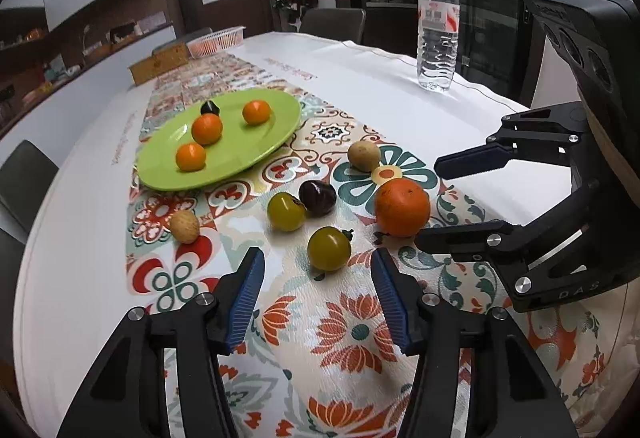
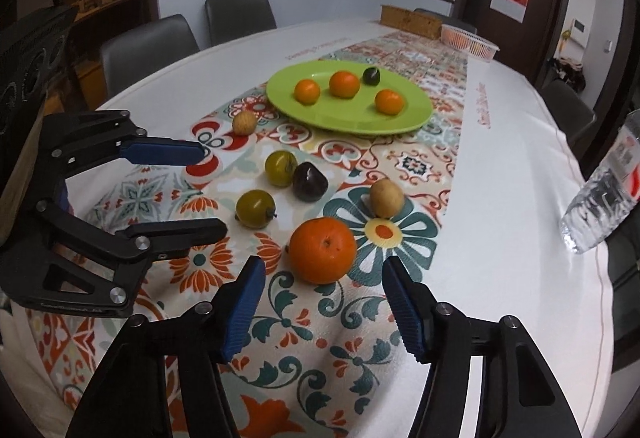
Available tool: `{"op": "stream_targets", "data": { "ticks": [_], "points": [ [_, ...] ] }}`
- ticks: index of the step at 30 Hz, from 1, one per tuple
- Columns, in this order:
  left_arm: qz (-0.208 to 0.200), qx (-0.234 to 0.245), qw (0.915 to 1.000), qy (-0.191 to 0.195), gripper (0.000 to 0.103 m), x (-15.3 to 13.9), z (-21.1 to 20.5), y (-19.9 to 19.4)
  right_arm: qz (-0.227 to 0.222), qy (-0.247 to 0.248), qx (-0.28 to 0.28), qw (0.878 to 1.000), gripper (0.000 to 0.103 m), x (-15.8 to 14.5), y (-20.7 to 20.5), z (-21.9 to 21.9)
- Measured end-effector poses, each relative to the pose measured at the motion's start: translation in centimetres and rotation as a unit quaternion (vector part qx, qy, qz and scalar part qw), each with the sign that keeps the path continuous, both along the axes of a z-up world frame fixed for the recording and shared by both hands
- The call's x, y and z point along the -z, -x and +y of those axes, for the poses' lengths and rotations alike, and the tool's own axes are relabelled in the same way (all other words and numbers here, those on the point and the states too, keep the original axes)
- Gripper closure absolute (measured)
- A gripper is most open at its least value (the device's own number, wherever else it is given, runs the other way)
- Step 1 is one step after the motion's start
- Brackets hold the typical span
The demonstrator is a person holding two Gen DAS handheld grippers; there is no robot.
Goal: Organize fruits
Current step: 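Grasp a yellow-green tomato with the left tool while the right tool grasps a mandarin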
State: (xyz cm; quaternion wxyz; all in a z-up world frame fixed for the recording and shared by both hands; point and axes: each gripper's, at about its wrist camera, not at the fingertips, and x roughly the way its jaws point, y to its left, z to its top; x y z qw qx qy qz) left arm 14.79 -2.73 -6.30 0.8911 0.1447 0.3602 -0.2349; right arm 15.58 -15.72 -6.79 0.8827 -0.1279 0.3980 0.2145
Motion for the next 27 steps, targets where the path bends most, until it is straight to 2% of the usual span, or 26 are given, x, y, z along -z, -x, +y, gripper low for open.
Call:
{"op": "stream_targets", "data": {
  "ticks": [6, 10, 12, 18, 20, 25, 27],
  "points": [
    [0.017, 0.005, 0.9998, 0.003, 0.049, 0.8, -0.2, -1.0, 0.015, -0.010, 0.001, 1.000, 0.047, 0.6, -0.9, -0.1],
    [0.034, 0.009, 0.9994, 0.006, 0.054, 1.3, -0.4, -1.8, 0.021, -0.015, 0.001, 1.000, 0.048, 0.9, -1.3, -0.1],
    [0.040, 0.010, 0.9991, 0.010, 0.054, 1.5, -0.5, -2.0, 0.026, -0.018, 0.000, 0.999, 0.051, 1.1, -1.5, 0.0],
    [0.050, 0.008, 0.9987, 0.012, 0.058, 1.7, -0.9, -2.7, 0.039, -0.029, 0.003, 0.999, 0.052, 1.6, -2.2, 0.0],
    [0.057, 0.005, 0.9983, 0.015, 0.062, 1.8, -0.9, -3.0, 0.038, -0.030, 0.004, 0.999, 0.052, 1.6, -2.3, -0.1],
    [0.070, -0.004, 0.9971, 0.029, 0.074, 1.9, -0.8, -3.3, 0.043, -0.035, 0.000, 0.998, 0.060, 1.8, -2.5, 0.0],
    [0.070, -0.007, 0.9971, 0.031, 0.076, 1.8, -0.8, -3.3, 0.041, -0.033, 0.000, 0.999, 0.060, 1.8, -2.5, 0.1]
  ]
}}
